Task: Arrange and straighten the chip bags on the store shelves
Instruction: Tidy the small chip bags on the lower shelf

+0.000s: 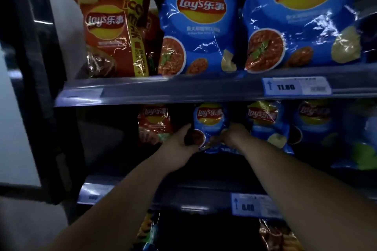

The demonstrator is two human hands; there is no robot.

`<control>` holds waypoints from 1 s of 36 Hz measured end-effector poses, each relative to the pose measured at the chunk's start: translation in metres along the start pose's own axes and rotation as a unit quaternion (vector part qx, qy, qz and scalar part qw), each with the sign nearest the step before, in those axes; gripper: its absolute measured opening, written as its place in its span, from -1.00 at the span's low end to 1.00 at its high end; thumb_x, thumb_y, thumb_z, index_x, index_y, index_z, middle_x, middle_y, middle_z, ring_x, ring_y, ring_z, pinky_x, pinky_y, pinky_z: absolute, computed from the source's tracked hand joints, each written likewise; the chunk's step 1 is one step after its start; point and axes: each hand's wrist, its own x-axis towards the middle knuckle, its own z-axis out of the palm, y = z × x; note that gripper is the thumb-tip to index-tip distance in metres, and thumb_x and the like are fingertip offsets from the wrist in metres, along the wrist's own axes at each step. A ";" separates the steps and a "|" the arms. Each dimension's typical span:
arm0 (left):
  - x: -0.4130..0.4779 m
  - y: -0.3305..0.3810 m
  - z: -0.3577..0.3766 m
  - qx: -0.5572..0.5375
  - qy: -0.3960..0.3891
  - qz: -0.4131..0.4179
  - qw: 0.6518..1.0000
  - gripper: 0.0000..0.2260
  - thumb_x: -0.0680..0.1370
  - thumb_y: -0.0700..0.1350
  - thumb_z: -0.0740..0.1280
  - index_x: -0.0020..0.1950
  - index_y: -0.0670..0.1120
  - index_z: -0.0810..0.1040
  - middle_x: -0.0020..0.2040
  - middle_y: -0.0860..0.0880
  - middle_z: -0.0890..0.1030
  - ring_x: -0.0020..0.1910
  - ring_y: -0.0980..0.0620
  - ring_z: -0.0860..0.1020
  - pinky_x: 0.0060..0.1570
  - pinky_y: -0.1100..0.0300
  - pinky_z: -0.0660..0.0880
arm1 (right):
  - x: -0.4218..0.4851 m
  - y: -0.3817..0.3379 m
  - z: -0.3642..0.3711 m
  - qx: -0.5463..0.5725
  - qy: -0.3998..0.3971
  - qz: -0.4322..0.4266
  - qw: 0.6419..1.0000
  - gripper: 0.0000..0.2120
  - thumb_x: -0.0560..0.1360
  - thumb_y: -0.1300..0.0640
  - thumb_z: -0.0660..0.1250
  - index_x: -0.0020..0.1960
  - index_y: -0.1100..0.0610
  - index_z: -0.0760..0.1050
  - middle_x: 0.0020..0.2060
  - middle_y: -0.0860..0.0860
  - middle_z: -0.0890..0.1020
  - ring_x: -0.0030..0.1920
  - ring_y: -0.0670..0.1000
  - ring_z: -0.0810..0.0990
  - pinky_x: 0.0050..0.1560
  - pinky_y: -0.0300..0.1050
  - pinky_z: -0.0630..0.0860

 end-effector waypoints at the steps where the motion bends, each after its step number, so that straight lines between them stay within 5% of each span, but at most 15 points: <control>1: -0.004 -0.004 -0.001 0.026 -0.010 0.018 0.999 -0.44 0.55 -0.17 0.41 0.29 0.39 0.27 0.13 0.28 0.51 0.00 0.42 0.47 -0.03 0.51 0.37 | 0.001 -0.001 0.001 -0.012 0.008 0.007 1.000 -0.32 0.43 -0.12 0.54 0.40 0.20 0.45 0.28 0.11 0.59 0.16 0.11 0.58 0.07 -0.11 0.47; 5: -0.022 -0.018 -0.009 0.136 -0.048 0.046 0.989 -0.34 0.55 -0.03 0.40 0.57 0.23 0.16 0.37 0.11 0.45 0.08 0.23 0.55 0.08 0.38 0.46 | -0.012 -0.007 0.000 -0.030 0.024 0.013 0.999 -0.20 0.45 -0.19 0.50 0.51 0.20 0.33 0.35 0.14 0.54 0.28 0.16 0.54 0.19 -0.04 0.51; 8: -0.029 -0.021 -0.012 0.161 -0.053 0.069 0.983 -0.31 0.54 0.05 0.39 0.59 0.23 0.13 0.45 0.03 0.41 0.24 0.07 0.52 0.19 0.27 0.46 | -0.031 -0.001 -0.002 -0.014 0.035 -0.013 0.999 -0.08 0.36 -0.18 0.58 0.56 0.10 0.25 0.41 0.04 0.48 0.34 0.15 0.51 0.31 0.01 0.47; 10: -0.032 -0.017 -0.009 0.178 -0.060 0.080 0.979 -0.31 0.54 0.06 0.38 0.59 0.22 0.12 0.41 -0.07 0.46 0.26 -0.09 0.53 0.12 0.21 0.46 | -0.047 0.009 -0.005 -0.013 0.059 -0.021 0.998 -0.01 0.25 -0.21 0.62 0.54 0.04 0.26 0.39 0.01 0.50 0.27 0.09 0.53 0.22 -0.03 0.49; 13: -0.030 -0.007 -0.001 0.206 -0.053 0.111 0.971 -0.31 0.55 0.04 0.39 0.60 0.12 0.14 0.52 -0.07 0.31 0.40 -0.09 0.40 0.32 0.14 0.39 | -0.076 0.028 -0.016 -0.031 0.105 -0.042 0.993 -0.21 0.35 -0.06 0.62 0.45 0.05 0.34 0.23 -0.03 0.56 0.12 0.02 0.55 0.03 -0.15 0.44; 17: -0.030 0.016 0.021 0.212 -0.033 0.168 0.962 -0.34 0.55 0.05 0.37 0.60 0.07 0.17 0.57 -0.02 0.19 0.48 -0.05 0.27 0.41 0.13 0.29 | -0.107 0.058 -0.039 -0.036 0.188 -0.023 0.981 -0.22 0.42 -0.01 0.57 0.52 0.07 0.30 0.28 0.01 0.51 0.28 0.13 0.54 0.20 -0.03 0.53; 24: -0.029 0.059 0.077 0.252 -0.058 0.227 0.939 -0.33 0.55 0.14 0.35 0.60 0.15 0.12 0.63 0.00 0.07 0.56 -0.10 0.15 0.49 0.00 0.20 | -0.137 0.114 -0.089 -0.129 0.314 0.012 0.941 -0.43 0.38 -0.01 0.56 0.31 0.10 0.43 0.19 0.17 0.49 0.21 0.27 0.49 0.21 0.13 0.49; 26: -0.024 0.068 0.094 0.254 -0.066 0.226 0.938 -0.32 0.55 0.14 0.35 0.60 0.15 0.11 0.63 0.00 0.04 0.57 -0.08 0.13 0.47 0.05 0.24 | -0.141 0.132 -0.102 -0.126 0.338 0.018 0.933 -0.47 0.36 0.00 0.58 0.21 0.07 0.42 0.19 0.16 0.47 0.20 0.27 0.48 0.20 0.15 0.50; 30: -0.008 0.084 0.129 0.260 -0.072 0.213 0.939 -0.31 0.53 0.13 0.38 0.59 0.13 0.15 0.62 -0.02 0.06 0.55 -0.11 0.18 0.43 0.01 0.30 | -0.144 0.166 -0.130 -0.128 0.380 0.039 0.915 -0.32 0.39 0.03 0.59 0.39 0.14 0.35 0.35 0.19 0.40 0.31 0.30 0.41 0.16 0.09 0.45; 36: 0.040 0.110 0.160 0.137 0.001 0.075 0.988 -0.15 0.41 0.10 0.55 0.55 -0.07 0.18 0.39 -0.17 0.42 0.29 -0.19 0.47 0.19 0.03 0.49 | -0.131 0.209 -0.177 -0.047 0.394 0.042 0.917 -0.09 0.29 0.04 0.66 0.47 0.19 0.24 0.35 0.26 0.39 0.36 0.34 0.35 0.27 0.18 0.42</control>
